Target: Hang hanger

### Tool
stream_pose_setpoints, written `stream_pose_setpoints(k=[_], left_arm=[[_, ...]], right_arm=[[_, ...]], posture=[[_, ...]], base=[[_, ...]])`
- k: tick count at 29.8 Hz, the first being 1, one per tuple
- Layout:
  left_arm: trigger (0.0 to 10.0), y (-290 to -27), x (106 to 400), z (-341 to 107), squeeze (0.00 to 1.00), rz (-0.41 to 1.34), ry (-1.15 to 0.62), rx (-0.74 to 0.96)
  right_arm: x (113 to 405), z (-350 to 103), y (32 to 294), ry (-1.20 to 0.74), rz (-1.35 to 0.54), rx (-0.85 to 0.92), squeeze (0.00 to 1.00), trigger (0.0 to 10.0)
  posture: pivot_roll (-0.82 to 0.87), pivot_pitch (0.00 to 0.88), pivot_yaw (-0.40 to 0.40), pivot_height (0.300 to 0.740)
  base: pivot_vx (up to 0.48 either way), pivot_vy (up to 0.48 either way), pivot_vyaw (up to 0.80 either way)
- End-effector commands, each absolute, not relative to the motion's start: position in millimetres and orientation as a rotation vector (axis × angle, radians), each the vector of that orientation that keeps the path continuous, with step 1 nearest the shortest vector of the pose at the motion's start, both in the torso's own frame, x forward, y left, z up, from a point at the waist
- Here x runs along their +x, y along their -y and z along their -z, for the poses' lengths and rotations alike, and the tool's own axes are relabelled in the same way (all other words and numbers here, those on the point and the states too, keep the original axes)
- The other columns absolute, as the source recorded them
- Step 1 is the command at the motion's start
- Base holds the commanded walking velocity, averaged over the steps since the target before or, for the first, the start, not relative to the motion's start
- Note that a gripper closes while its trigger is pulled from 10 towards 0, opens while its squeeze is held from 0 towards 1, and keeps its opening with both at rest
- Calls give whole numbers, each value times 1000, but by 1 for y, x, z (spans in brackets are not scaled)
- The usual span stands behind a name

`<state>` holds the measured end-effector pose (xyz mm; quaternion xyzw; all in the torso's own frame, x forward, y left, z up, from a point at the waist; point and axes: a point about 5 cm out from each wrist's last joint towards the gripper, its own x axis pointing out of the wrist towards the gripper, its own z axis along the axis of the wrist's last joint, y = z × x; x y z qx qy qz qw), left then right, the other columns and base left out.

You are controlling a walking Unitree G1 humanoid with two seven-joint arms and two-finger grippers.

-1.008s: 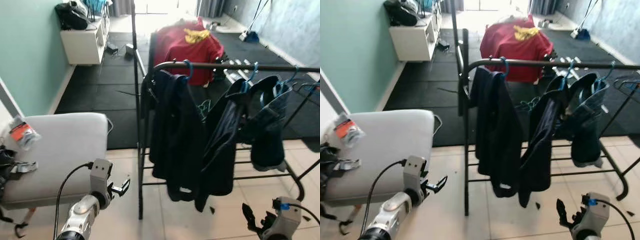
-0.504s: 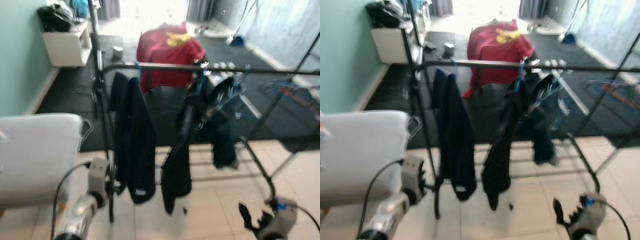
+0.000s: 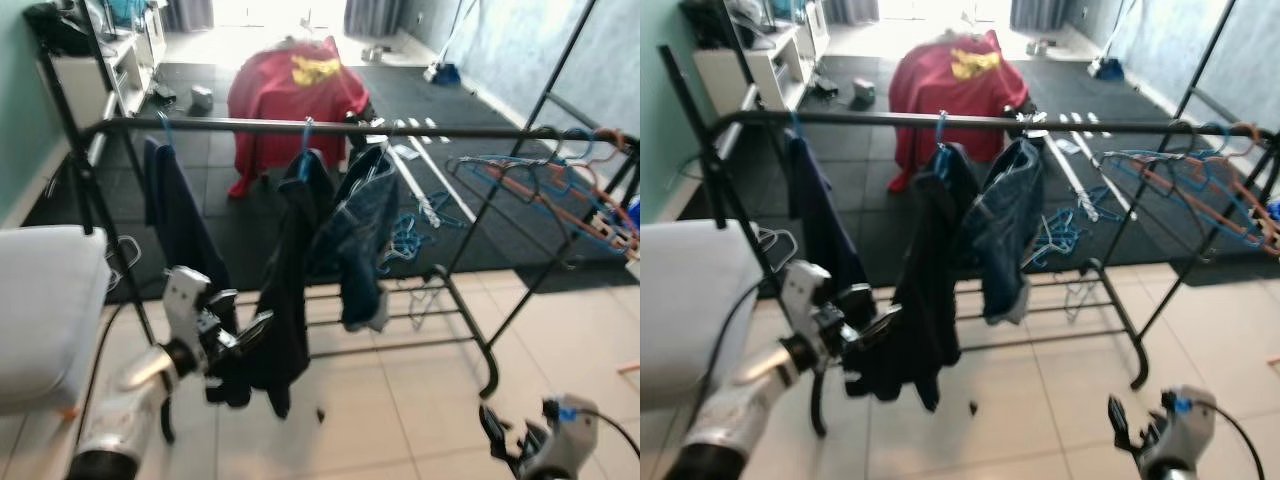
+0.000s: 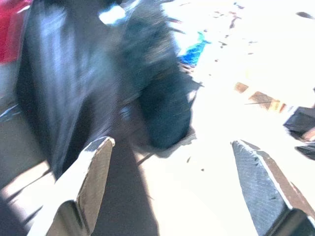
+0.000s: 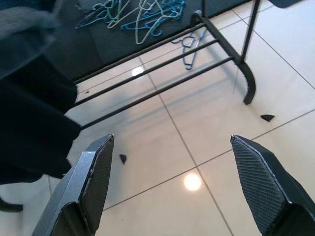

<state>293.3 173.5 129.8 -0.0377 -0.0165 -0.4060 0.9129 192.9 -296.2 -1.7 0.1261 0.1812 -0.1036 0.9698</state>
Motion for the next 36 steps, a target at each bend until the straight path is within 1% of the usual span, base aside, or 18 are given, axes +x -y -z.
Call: stream_pose_setpoints(k=[1, 2, 3, 4, 5, 6, 7, 8, 9, 10, 11, 13, 15, 17, 22, 25, 31, 36], left_arm=[[10000, -164, 287, -134, 0, 928, 26, -103], [10000, -164, 287, -134, 0, 928, 26, -103], [10000, -160, 284, -148, 0, 985, 60, -119], [10000, -160, 284, -148, 0, 985, 60, -119], [10000, -154, 285, -162, 0, 1012, 107, -123], [10000, -154, 285, -162, 0, 1012, 107, -123], [10000, -148, 288, -175, 0, 1003, 160, -120], [10000, -143, 299, -185, 0, 908, 209, -89], [10000, -143, 299, -185, 0, 908, 209, -89], [10000, -143, 314, -192, 0, 756, 235, -110], [10000, -143, 314, -192, 0, 756, 235, -110], [10000, -144, 334, -193, 0, 456, 196, -104], [10000, -144, 334, -193, 0, 456, 196, -104], [10000, -145, 338, -191, 0, 326, 141, -56], [10000, -144, 338, -189, 0, 294, 112, -18], [10000, -144, 341, -178, 0, 141, -15, 95], [10000, -140, 343, -176, 0, 110, -36, 119], [10000, -132, 346, -174, 0, 79, -50, 131]], right_arm=[[191, 4, 296, -375, 215, 263, 0, 10000], [191, 4, 296, -375, 215, 263, 0, 10000], [191, 4, 296, -375, 215, 263, 0, 10000], [191, 4, 296, -375, 215, 263, 0, 10000], [191, 4, 296, -375, 214, 263, 0, 10000], [191, 4, 296, -375, 214, 263, 0, 10000], [191, 4, 297, -375, 214, 264, 0, 10000], [191, 4, 297, -374, 214, 264, 0, 10000], [191, 4, 297, -374, 214, 264, 0, 10000], [191, 3, 297, -374, 215, 264, 0, 10000], [191, 3, 297, -374, 215, 264, 0, 10000], [191, 3, 297, -372, 217, 266, 0, 10000], [191, 3, 297, -372, 217, 266, 0, 10000], [191, 3, 298, -371, 218, 267, 0, 10000], [191, 3, 298, -371, 218, 267, 0, 10000], [191, 3, 297, -371, 219, 269, 0, 10000], [191, 3, 297, -370, 221, 270, 0, 10000], [191, 3, 296, -368, 223, 272, 0, 10000]], posture=[[-60, 86, -67, 740], [-60, 86, -67, 740], [-59, 88, -69, 740], [-59, 88, -69, 740], [-59, 90, -72, 740], [-59, 90, -72, 740], [-61, 92, -73, 740], [-64, 94, -71, 740], [-64, 94, -71, 740], [-68, 96, -71, 740], [-68, 96, -71, 740], [-70, 101, -71, 740], [-70, 101, -71, 740], [-71, 102, -72, 740], [-71, 102, -72, 740], [-76, 107, -69, 740], [-78, 108, -66, 740], [-80, 108, -62, 740]], base=[[0, -285, 0], [0, -285, 0], [0, -277, 0], [0, -277, 0], [0, -262, 0], [0, -262, 0], [0, 0, 0], [0, 0, 0], [0, 0, 0], [0, 0, 0], [0, 0, 0], [0, 0, 0], [0, 0, 0], [0, 0, 0], [0, 0, 0], [0, 0, 0], [0, 0, 0], [0, 0, 0]])
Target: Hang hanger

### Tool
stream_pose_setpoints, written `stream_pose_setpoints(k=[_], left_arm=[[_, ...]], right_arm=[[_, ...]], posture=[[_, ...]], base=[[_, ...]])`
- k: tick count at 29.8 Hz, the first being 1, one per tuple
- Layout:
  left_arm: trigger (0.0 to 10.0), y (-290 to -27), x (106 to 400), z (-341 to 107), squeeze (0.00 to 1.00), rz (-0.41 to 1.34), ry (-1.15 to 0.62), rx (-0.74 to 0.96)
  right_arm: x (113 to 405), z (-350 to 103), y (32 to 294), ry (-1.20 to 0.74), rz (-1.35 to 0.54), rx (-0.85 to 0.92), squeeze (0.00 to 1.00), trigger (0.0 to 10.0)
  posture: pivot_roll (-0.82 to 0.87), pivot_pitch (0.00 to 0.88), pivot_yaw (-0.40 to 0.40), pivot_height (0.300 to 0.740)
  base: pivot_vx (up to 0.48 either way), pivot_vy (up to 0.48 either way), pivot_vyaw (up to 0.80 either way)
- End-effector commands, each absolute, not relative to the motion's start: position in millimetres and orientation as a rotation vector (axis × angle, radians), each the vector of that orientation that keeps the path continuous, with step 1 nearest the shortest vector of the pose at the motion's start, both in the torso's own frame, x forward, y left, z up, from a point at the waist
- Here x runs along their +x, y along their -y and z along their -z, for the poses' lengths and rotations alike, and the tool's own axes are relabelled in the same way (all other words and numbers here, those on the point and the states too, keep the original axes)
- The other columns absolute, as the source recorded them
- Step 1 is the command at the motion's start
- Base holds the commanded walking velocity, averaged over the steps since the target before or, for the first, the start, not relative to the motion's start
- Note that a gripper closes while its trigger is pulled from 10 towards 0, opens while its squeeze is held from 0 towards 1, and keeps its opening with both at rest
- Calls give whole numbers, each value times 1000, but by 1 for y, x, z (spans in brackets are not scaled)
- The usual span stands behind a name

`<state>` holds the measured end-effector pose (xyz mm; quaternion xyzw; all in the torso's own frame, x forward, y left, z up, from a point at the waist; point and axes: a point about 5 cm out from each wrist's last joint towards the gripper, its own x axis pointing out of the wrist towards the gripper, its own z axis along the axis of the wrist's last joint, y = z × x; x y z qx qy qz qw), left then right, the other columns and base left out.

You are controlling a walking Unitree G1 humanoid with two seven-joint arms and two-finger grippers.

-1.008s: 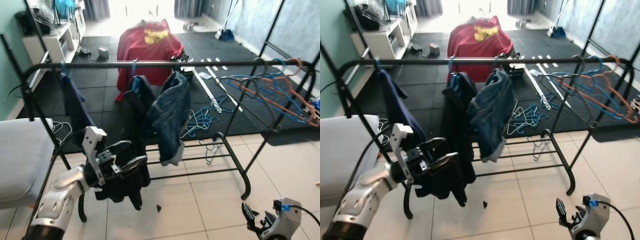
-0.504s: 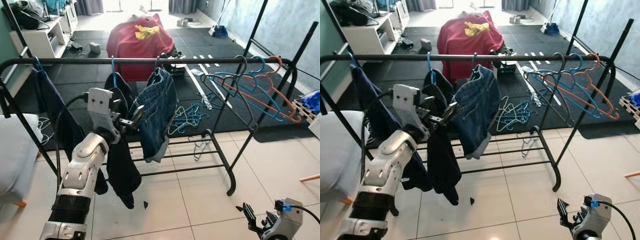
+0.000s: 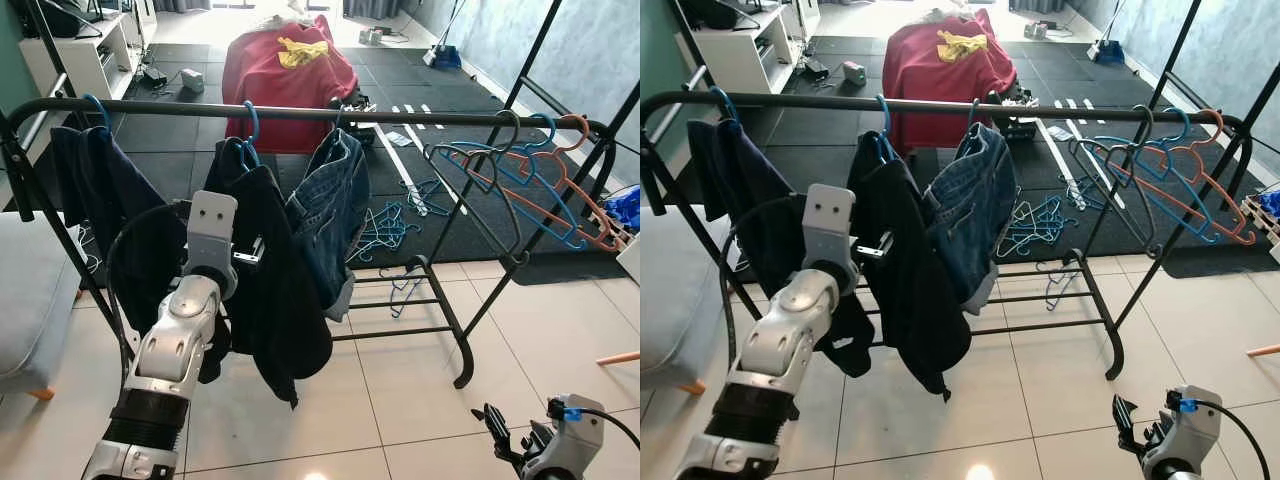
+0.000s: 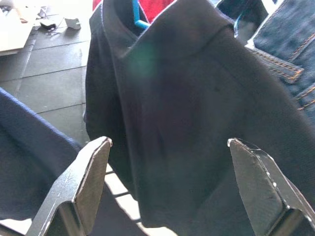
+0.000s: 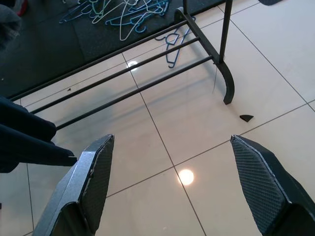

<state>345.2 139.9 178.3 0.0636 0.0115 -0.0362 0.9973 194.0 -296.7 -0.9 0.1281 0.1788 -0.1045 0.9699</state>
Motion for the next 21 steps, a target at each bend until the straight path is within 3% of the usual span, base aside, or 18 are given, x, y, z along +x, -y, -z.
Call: stream_pose_setpoints(k=[1, 18, 21], left_arm=[[10000, -129, 346, -175, 0, 78, -51, 120], [10000, -115, 345, -184, 0, 123, -42, 81], [10000, -114, 344, -184, 0, 145, -32, 118]], right_arm=[[191, 3, 296, -367, 223, 273, 0, 10000], [190, 4, 295, -370, 221, 275, 0, 10000], [189, 5, 295, -371, 223, 275, 0, 10000]], posture=[[-80, 108, -62, 740], [-79, 97, -59, 740], [-80, 93, -58, 740]], base=[[0, 0, 0], [0, 0, 0], [0, -472, 0]])
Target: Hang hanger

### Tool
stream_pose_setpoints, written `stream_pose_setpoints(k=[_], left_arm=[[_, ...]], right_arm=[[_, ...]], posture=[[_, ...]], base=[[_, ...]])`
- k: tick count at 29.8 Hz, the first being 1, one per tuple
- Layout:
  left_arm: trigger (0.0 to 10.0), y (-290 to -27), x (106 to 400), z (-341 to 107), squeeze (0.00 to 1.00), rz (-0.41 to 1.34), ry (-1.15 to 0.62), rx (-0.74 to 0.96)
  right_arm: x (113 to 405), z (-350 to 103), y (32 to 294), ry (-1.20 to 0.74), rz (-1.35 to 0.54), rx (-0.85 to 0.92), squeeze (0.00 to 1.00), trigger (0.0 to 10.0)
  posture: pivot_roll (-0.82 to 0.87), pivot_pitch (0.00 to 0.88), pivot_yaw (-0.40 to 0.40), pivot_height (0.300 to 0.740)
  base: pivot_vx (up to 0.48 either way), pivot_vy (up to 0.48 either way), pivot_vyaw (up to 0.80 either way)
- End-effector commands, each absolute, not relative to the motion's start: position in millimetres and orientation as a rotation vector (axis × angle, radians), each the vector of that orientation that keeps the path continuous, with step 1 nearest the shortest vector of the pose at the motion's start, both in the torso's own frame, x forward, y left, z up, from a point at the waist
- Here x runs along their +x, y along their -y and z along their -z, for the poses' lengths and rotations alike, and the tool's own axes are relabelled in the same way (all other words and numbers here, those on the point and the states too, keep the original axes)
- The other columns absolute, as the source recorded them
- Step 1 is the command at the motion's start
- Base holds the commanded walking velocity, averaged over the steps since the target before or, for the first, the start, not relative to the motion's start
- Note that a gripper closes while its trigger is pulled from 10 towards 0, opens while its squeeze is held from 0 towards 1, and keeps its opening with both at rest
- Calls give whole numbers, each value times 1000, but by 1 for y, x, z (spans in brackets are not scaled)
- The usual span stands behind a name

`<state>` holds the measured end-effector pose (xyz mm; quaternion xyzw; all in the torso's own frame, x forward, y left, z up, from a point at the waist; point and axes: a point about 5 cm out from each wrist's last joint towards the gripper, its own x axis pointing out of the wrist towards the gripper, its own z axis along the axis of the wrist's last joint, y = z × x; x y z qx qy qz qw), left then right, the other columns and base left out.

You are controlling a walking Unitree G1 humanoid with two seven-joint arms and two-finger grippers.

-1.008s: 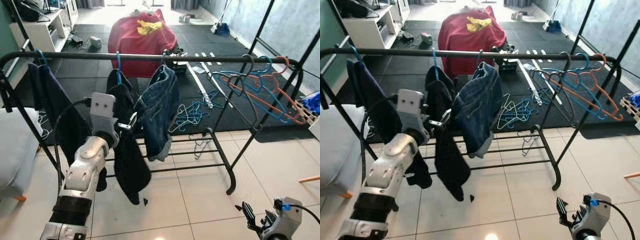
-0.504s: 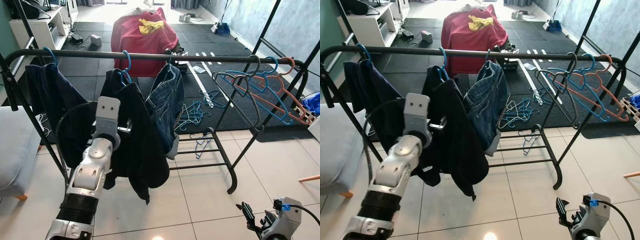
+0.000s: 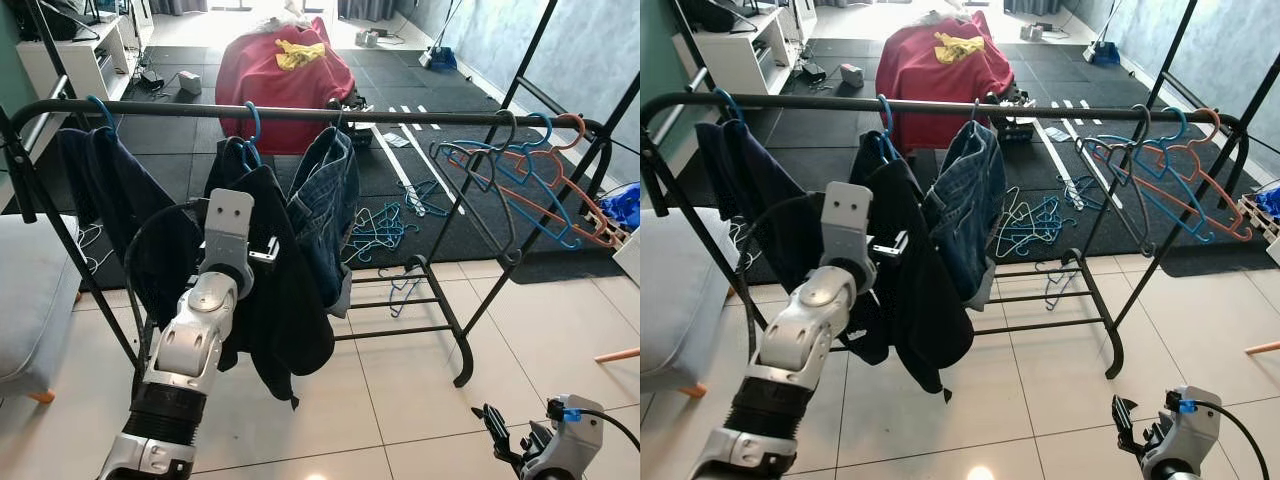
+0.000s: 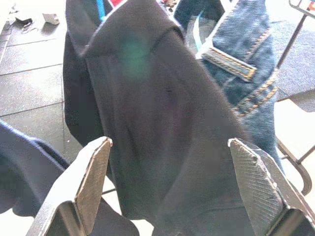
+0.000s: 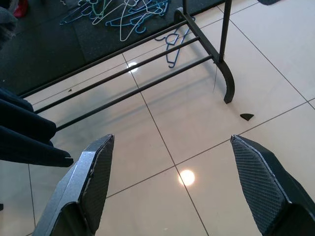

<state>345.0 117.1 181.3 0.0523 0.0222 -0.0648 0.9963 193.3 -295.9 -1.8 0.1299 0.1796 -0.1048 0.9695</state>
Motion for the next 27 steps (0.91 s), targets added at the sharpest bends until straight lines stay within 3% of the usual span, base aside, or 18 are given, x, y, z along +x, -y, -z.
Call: stream_pose_setpoints(k=[1, 5, 27], left_arm=[[10000, -114, 344, -184, 0, 145, -32, 118], [10000, -115, 345, -185, 0, 133, -24, 110], [10000, -152, 364, -184, 0, -55, -24, 180]], right_arm=[[189, 5, 295, -371, 223, 275, 0, 10000], [188, 5, 295, -372, 223, 276, 0, 10000], [189, 4, 294, -367, 225, 279, 0, 10000]], posture=[[-80, 93, -58, 740], [-81, 90, -58, 740], [-94, 104, -60, 740]], base=[[0, -480, 0], [0, -480, 0], [0, 0, 0]])
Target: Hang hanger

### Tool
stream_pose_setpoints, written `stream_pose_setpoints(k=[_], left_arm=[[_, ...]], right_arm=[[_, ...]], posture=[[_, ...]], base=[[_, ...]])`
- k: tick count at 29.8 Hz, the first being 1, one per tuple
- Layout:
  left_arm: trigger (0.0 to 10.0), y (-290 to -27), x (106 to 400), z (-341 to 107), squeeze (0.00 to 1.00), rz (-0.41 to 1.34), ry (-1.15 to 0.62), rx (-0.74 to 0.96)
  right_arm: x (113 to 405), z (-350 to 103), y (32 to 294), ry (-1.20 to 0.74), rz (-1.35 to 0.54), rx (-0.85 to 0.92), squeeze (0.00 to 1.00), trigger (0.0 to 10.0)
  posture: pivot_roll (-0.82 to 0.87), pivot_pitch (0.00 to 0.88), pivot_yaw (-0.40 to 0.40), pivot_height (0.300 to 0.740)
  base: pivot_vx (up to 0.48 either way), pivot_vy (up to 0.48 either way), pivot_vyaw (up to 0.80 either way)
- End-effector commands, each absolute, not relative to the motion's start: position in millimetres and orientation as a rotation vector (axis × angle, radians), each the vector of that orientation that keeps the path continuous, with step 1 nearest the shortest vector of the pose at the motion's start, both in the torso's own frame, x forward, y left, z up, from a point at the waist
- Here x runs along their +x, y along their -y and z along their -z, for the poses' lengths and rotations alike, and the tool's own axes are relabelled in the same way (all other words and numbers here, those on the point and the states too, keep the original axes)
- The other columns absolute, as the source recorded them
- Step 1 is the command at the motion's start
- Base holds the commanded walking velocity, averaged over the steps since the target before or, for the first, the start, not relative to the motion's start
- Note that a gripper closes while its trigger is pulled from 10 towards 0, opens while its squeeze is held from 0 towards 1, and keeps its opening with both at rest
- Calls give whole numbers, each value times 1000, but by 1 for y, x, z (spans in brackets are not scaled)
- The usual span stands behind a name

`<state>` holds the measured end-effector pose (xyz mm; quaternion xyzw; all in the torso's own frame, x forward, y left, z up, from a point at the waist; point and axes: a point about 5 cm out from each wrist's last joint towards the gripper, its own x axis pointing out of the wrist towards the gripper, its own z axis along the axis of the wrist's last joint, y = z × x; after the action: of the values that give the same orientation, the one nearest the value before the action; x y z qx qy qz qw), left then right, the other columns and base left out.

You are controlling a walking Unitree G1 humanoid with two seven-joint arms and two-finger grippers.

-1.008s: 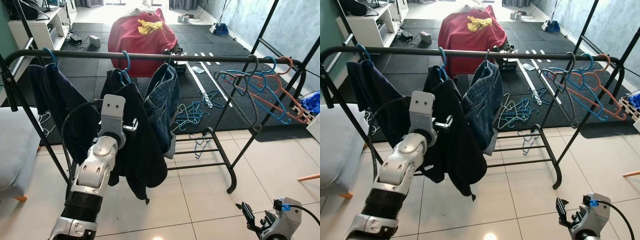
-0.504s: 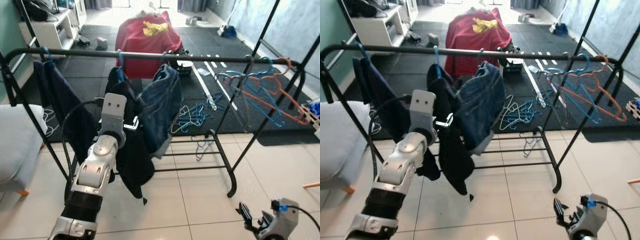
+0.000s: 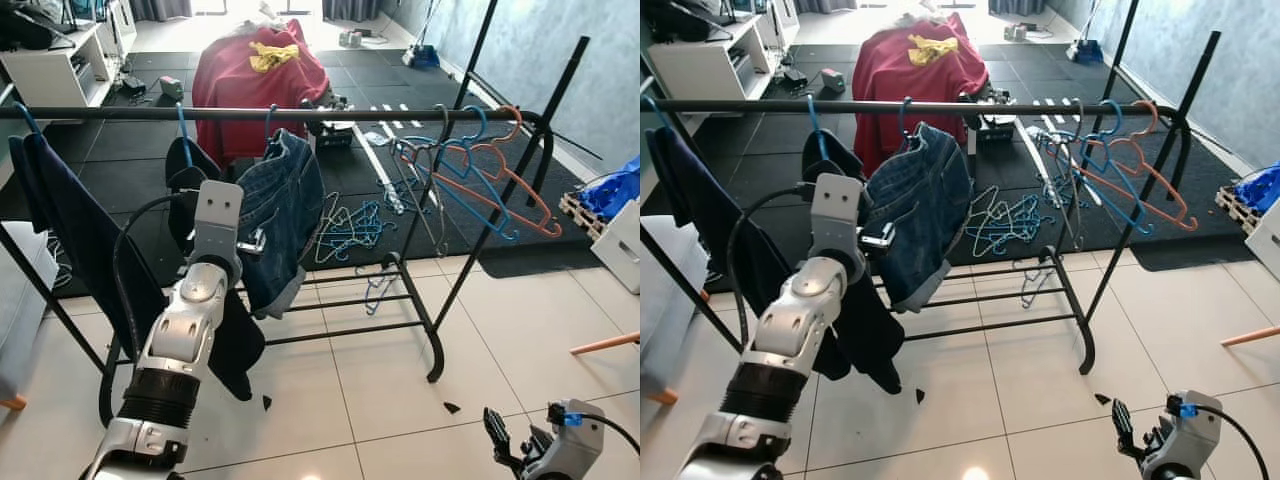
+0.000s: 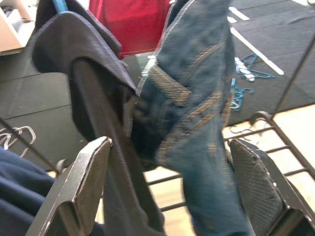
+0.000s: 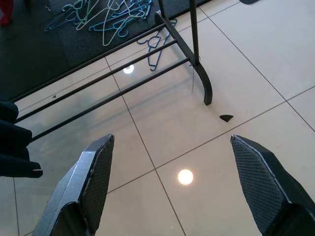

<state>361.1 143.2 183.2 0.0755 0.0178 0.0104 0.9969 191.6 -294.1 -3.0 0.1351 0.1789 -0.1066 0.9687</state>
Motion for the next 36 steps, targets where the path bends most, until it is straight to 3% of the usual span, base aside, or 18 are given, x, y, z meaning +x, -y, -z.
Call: stream_pose_setpoints(k=[1, 10, 22, 23, 36], left_arm=[[10000, -152, 364, -184, 0, -55, -24, 180], [10000, -179, 372, -176, 0, -105, -59, 235], [10000, -188, 373, -151, 0, -138, -124, 260], [0, -192, 374, -153, 0, -143, -110, 262], [0, -214, 379, -165, 0, -191, -68, 285]], right_arm=[[189, 4, 294, -367, 225, 279, 0, 10000], [189, 4, 294, -365, 226, 278, 0, 10000], [188, 3, 294, -362, 229, 277, 0, 10000], [188, 3, 294, -362, 229, 277, 0, 10000], [188, 1, 293, -357, 230, 278, 0, 10000]], posture=[[-94, 104, -60, 740], [-94, 108, -58, 740], [-105, 113, -57, 740], [-107, 114, -57, 740], [-106, 117, -55, 740]], base=[[0, 0, 0], [0, 0, 0], [0, 0, 0], [0, 0, 0], [0, 0, 0]])
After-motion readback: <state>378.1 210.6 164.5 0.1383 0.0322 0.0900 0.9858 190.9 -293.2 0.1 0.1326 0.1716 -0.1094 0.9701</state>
